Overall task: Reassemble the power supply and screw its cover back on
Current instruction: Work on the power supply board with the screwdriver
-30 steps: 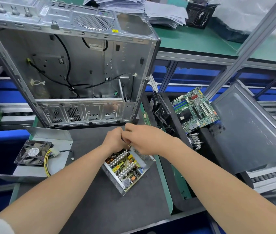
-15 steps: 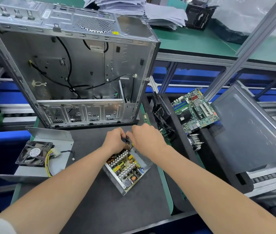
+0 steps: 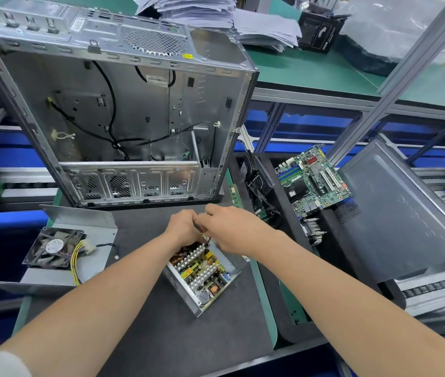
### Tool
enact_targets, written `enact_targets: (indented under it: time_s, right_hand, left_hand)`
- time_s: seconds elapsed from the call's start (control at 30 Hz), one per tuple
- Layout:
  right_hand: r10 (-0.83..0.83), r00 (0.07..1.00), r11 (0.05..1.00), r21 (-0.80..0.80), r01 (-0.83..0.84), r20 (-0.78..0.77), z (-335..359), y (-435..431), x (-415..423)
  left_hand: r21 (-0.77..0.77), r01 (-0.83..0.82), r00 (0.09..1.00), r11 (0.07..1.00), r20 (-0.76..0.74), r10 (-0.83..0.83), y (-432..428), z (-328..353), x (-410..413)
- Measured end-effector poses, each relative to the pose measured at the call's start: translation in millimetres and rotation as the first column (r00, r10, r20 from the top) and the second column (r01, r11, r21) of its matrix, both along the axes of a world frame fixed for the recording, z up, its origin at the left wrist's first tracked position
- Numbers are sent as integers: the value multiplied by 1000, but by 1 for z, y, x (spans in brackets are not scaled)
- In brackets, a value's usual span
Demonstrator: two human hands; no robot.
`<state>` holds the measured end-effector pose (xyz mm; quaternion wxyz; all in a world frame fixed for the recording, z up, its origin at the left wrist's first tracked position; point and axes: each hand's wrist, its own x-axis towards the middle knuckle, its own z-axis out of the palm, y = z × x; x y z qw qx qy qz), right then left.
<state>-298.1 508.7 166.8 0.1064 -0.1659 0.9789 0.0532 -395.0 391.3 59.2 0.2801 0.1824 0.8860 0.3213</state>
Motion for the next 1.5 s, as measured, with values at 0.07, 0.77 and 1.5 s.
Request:
enact_targets:
  time_s: [0.07,0.77,1.5]
  right_hand:
    - [-106,994,994,2,106,-34,-5,0,-3]
    - [-82,996,996,-25,82,21,10,-9,2]
    - [67,994,997,-48,-63,88,4,-8,6]
  left_hand:
    - [39,-69,996,997,65,66,0,0,1]
    - [58,-41,998,997,50,38,-3,0,4]
    - [-108,112,983,988,-131,-126,-1,8,5]
